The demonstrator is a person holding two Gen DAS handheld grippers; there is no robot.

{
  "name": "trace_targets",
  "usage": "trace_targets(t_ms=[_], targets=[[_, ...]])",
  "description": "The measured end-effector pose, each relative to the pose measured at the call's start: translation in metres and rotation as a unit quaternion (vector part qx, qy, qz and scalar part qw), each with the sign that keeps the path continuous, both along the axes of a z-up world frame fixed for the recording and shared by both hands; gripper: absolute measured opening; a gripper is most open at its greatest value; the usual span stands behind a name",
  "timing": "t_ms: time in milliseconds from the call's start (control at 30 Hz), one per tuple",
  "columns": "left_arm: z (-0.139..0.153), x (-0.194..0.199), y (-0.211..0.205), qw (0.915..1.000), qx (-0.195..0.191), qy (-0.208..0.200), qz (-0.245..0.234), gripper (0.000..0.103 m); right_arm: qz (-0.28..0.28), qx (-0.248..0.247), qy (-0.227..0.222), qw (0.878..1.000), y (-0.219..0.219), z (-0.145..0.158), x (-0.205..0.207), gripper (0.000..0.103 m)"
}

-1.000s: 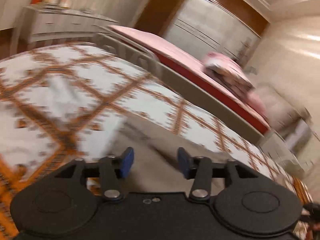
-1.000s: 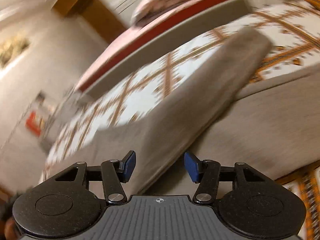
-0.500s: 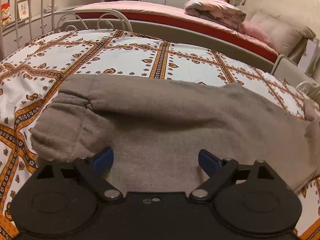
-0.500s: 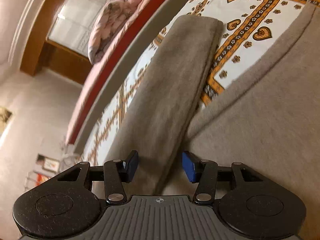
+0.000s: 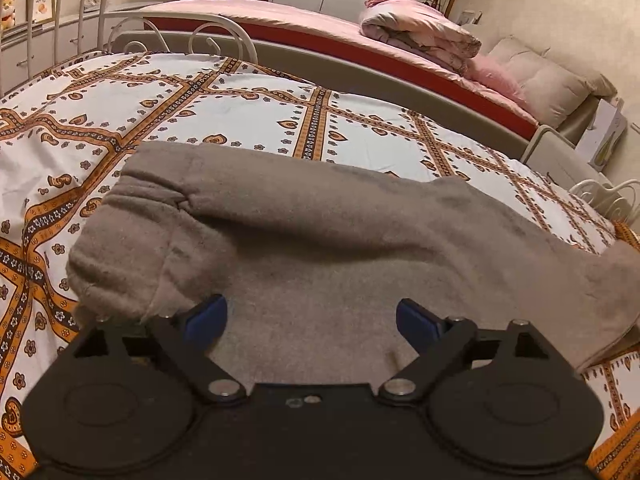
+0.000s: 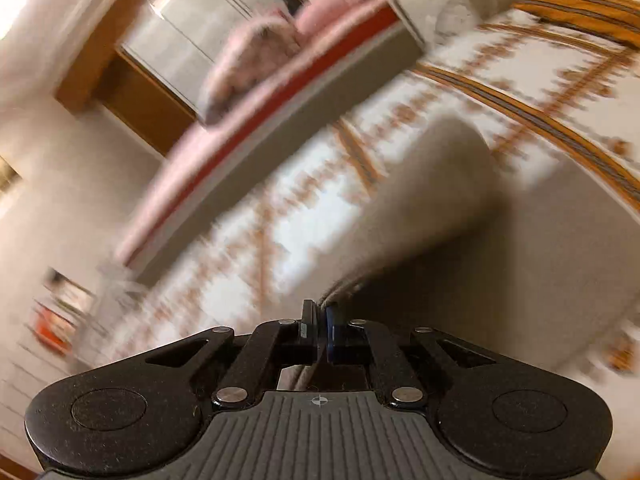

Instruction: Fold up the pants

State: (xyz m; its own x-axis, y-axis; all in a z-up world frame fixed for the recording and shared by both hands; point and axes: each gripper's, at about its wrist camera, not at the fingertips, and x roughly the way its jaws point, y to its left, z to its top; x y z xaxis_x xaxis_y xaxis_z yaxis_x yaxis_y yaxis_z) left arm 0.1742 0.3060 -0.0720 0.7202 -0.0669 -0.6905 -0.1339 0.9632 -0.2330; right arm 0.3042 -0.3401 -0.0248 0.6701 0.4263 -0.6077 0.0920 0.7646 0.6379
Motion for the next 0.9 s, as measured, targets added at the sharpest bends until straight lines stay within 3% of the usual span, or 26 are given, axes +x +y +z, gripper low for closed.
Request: trace_targets(t_ms=[67, 100, 167, 200, 267, 400, 533, 667, 700, 733, 767, 833, 900], targets=[[0.000, 0.000, 0.000, 1.0000, -0.001, 0.000, -0.001, 0.085, 0.003, -0.012, 0.087, 0.996, -0.007, -0.042, -0.003, 0.005], [0.000, 0.000, 0.000, 1.0000, -0.001, 0.001, 0.000, 0.085, 0.000, 0.009, 0.114, 0.993, -0.013, -0.058, 0.002, 0.005], [0.000, 0.001, -0.001, 1.0000, -0.002, 0.002, 0.006, 0.085, 0.003, 0.054, 0.107, 0.993, -0.028, -0.065, 0.010, 0.006], [0.000, 0.001, -0.001, 1.0000, -0.003, 0.001, 0.008, 0.085, -0.009, 0.067, 0.092, 0.993, -0.037, -0.062, 0.009, 0.011], [0.000, 0.001, 0.000, 0.9999, -0.005, 0.000, 0.009, 0.085, -0.047, 0.074, 0.070, 0.994, -0.053, -0.057, 0.000, 0.045], [0.000, 0.001, 0.001, 1.0000, -0.006, 0.000, 0.007, 0.085, -0.121, 0.100, 0.034, 0.987, -0.084, -0.054, -0.007, 0.045], [-0.001, 0.003, -0.002, 1.0000, 0.004, 0.004, 0.008, 0.085, -0.159, 0.167, 0.081, 0.970, -0.104, -0.086, 0.002, 0.044], [-0.001, 0.003, -0.004, 0.9999, 0.010, 0.005, 0.008, 0.085, -0.158, 0.232, 0.076, 0.957, -0.111, -0.103, 0.020, 0.044], [-0.001, 0.003, -0.004, 0.9999, 0.012, 0.004, 0.006, 0.085, -0.157, 0.228, 0.070, 0.958, -0.113, -0.103, 0.025, 0.043], [-0.002, 0.003, -0.005, 0.9999, 0.015, 0.004, 0.004, 0.085, -0.157, 0.208, 0.061, 0.964, -0.112, -0.097, 0.028, 0.016], [-0.002, 0.003, -0.005, 0.9998, 0.017, 0.004, 0.001, 0.085, -0.156, 0.189, 0.045, 0.969, -0.113, -0.086, 0.029, 0.008], [-0.002, 0.002, -0.006, 0.9998, 0.018, 0.003, -0.002, 0.085, -0.144, 0.146, -0.010, 0.979, -0.113, -0.049, 0.026, 0.008], [-0.002, 0.001, -0.005, 0.9999, 0.016, 0.002, -0.003, 0.085, -0.120, 0.054, -0.063, 0.989, -0.098, -0.009, 0.013, 0.008]])
